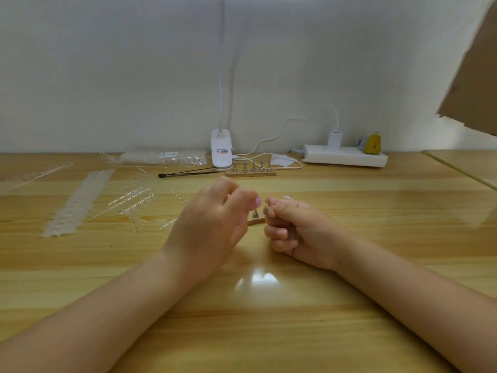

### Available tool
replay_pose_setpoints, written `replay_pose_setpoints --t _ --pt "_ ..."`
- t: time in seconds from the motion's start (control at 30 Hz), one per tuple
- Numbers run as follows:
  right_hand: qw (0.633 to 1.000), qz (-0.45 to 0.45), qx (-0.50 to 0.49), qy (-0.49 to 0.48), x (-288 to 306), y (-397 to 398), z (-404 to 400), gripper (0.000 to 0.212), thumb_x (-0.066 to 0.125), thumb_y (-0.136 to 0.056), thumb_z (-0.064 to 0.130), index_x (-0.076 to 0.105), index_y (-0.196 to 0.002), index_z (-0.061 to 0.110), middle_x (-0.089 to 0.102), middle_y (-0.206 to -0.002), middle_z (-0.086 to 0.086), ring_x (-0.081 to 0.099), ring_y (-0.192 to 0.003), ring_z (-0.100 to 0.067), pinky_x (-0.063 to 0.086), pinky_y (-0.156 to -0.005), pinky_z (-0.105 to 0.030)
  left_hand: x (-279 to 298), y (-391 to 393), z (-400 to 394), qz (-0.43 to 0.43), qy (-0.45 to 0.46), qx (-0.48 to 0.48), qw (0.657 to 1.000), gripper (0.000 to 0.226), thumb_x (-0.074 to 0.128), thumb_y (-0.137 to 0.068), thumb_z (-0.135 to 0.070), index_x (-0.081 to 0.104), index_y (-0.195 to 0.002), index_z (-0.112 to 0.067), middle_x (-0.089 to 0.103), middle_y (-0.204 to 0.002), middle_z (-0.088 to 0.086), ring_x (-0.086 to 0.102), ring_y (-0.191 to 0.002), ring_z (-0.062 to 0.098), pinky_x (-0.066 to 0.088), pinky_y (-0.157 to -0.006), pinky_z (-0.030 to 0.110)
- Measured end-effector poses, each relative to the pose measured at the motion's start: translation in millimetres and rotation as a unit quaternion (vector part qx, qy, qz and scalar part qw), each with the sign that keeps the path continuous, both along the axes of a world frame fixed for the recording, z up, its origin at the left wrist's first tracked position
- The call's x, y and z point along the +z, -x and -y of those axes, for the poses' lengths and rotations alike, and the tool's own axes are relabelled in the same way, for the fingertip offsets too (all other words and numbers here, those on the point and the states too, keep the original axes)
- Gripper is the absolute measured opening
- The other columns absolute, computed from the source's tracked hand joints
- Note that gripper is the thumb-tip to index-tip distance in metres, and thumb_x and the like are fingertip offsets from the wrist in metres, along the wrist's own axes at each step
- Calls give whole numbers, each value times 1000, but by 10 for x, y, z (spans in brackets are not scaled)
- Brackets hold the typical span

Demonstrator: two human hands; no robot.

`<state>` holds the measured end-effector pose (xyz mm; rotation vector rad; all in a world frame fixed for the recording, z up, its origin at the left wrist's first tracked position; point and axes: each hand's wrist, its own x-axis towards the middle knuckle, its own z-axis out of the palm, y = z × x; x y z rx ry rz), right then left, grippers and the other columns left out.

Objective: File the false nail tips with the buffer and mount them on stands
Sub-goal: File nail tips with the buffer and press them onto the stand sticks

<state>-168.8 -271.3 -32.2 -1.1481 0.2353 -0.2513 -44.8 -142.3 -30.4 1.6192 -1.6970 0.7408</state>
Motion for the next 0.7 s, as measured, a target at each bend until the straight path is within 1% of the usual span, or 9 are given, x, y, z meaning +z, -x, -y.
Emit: replay_pose_setpoints --t 0.07,0.17,0.23,0.3,0.37,0.47,0.53,0.6,0.7 --pt "1000 4 -2 -6 -8 -4 -2 16 55 -83 24 49 -73 12 32 -61 2 37 -44 -5 25 -36 -13 16 -42 -16 -32 10 7 999 22 66 -81 1 66 -103 -3 60 -91 14 61 -75 31 52 -64 45" --pt "1000 7 8 21 -10 -2 -11 16 56 -86 21 59 -71 15 31 -65 1 37 -46 -4 25 -38 -13 11 75 6 -17 16 -86 996 24 60 -88 -9 55 -111 -11 59 -96 12 60 -80 24 53 -71 38" --pt "999 8 12 32 -1 7 -4 17 57 -88 18 61 -71 16 32 -64 2 37 -47 -3 25 -39 -13 -10 126 18 -18 -8 -106 994 26 61 -88 -10 53 -113 -14 59 -98 11 61 -81 23 52 -72 36" --pt "1000 6 5 11 9 9 4 15 55 -86 21 55 -74 13 32 -61 3 36 -46 -4 25 -38 -13 -11 74 11 -45 -23 -70 996 26 65 -84 -2 61 -110 -7 60 -96 12 61 -80 26 53 -70 41" --pt "1000 7 -1 -2 7 5 4 17 54 -84 24 50 -75 12 32 -59 3 36 -45 -5 26 -37 -13 -5 9 -9 -66 -6 -40 997 22 67 -82 2 65 -104 -1 60 -94 13 61 -79 26 53 -69 44" --pt "1000 10 5 18 -9 5 -5 17 53 -86 23 56 -72 14 32 -60 3 37 -46 -4 25 -38 -13 21 82 -10 -42 32 -90 995 23 61 -89 -8 57 -111 -12 58 -95 12 59 -81 21 52 -72 36" --pt "999 6 11 35 -4 9 -3 16 52 -86 22 56 -74 13 29 -64 1 36 -46 -3 23 -39 -13 7 130 -3 0 11 -94 996 24 59 -90 -12 51 -112 -17 59 -94 13 60 -78 24 51 -68 37" --pt "1000 5 7 19 -3 7 7 14 52 -85 23 50 -76 12 27 -66 0 36 -46 -4 24 -38 -13 9 89 -16 -9 -21 -46 999 26 62 -86 -6 58 -110 -14 59 -93 14 61 -75 28 52 -64 42" --pt "1000 7 -9 -4 -9 -4 14 19 54 -85 25 46 -76 11 29 -62 1 36 -45 -5 26 -37 -14 38 -1 -41 -39 -25 9 999 21 67 -81 2 68 -101 -3 58 -90 14 61 -74 30 52 -63 44"
